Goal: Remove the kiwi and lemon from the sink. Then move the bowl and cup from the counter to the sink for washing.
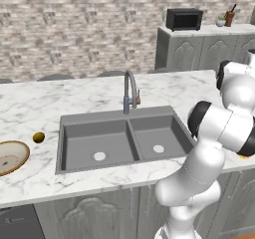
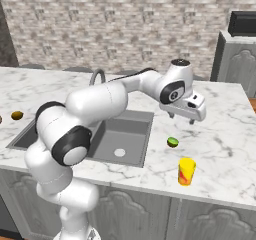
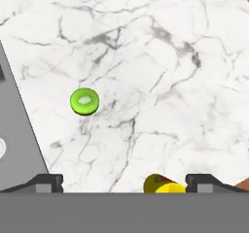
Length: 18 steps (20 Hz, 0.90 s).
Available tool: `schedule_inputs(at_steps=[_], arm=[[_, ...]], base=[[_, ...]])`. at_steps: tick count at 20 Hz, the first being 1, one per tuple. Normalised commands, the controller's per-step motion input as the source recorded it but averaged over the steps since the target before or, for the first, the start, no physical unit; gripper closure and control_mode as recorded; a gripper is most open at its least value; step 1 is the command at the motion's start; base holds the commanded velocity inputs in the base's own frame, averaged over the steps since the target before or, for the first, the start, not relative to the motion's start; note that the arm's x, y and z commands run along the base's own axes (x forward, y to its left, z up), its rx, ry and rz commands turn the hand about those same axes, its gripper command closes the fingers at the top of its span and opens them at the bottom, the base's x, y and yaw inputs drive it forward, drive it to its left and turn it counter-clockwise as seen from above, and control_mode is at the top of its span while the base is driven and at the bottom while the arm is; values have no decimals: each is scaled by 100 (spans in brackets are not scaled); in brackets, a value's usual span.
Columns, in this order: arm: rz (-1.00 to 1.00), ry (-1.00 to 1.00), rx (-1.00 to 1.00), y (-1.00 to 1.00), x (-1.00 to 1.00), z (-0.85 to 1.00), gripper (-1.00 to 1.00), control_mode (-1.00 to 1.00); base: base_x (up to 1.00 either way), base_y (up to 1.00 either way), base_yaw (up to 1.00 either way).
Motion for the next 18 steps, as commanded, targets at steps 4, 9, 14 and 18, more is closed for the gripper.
schedule_inputs(at_steps=[4,9,14,18], arm=[[-2,0,4,-3,-24,0,-100,-100],[-3,0,10,-4,-26,-1,-100,-100],[0,0,12,-2,-24,-5,-100,-100],[0,0,3,0,-13,-10,-100,-100]], base=[[0,0,0],[0,0,0],[0,0,0],[0,0,0]])
